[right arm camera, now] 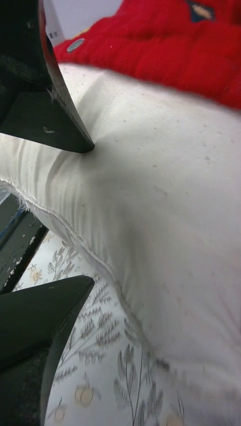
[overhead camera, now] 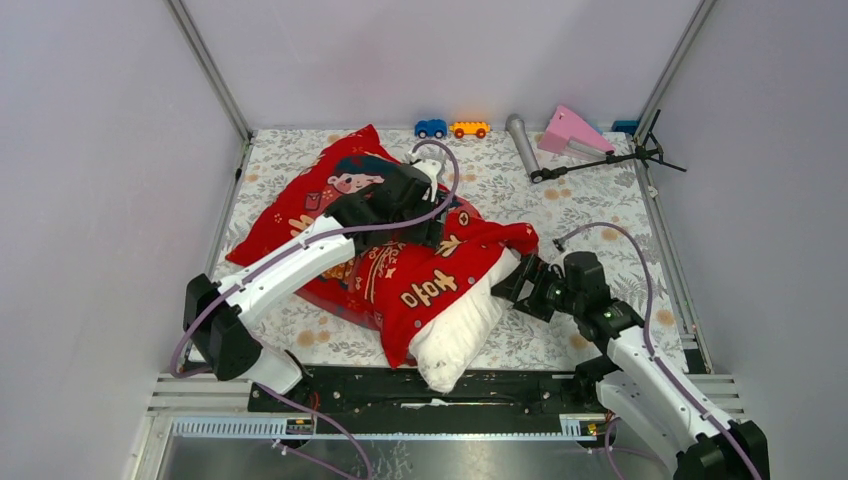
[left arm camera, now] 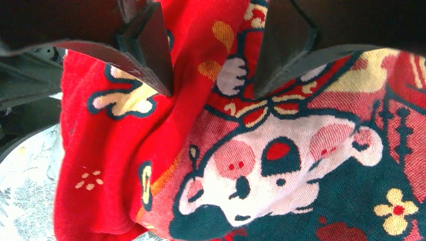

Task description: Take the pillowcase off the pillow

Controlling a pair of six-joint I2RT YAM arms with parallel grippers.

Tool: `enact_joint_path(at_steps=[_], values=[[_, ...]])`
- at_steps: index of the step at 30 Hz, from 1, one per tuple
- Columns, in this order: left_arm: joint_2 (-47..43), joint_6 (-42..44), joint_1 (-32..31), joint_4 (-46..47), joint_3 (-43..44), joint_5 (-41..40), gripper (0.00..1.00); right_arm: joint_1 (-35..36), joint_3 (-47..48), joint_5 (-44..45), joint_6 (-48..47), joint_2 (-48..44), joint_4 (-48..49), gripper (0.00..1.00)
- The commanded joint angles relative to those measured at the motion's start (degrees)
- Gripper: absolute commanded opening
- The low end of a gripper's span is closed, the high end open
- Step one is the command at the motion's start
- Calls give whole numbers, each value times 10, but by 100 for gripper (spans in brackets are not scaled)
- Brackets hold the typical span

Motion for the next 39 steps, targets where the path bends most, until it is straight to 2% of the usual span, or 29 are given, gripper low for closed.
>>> enact_joint_path(at_steps=[1, 4, 5, 7, 8, 9, 10, 13, 15, 29, 39], values=[[-26, -9, 25, 53, -28, 48, 59, 54, -19, -35, 41, 29, 100, 100], [-32, -15, 43, 71, -50, 65, 48, 77, -19, -21, 48, 60, 135, 100], [-34, -15, 47, 74, -54, 69, 42, 78, -15, -18, 46, 68, 136, 98], [-37, -16, 53, 76, -58, 62, 22, 78, -2, -10, 41, 75, 153, 88], [-40, -17, 55, 76, -61, 57, 14, 78, 7, -1, 36, 76, 147, 79], [-43, -19, 59, 78, -64, 52, 6, 78, 17, 9, 31, 75, 131, 68], [-46, -21, 65, 78, -67, 50, 1, 78, 27, 19, 26, 73, 117, 54], [-57, -28, 86, 81, -77, 48, 0, 78, 53, 47, 12, 63, 79, 17], [-63, -31, 102, 81, -84, 45, 0, 78, 71, 71, 2, 57, 49, 0], [-107, -94, 248, 95, -142, 15, 0, 78, 165, 303, -60, -44, -108, 0], [-141, -121, 269, 98, -155, -31, 0, 78, 176, 356, -82, -73, -128, 0]])
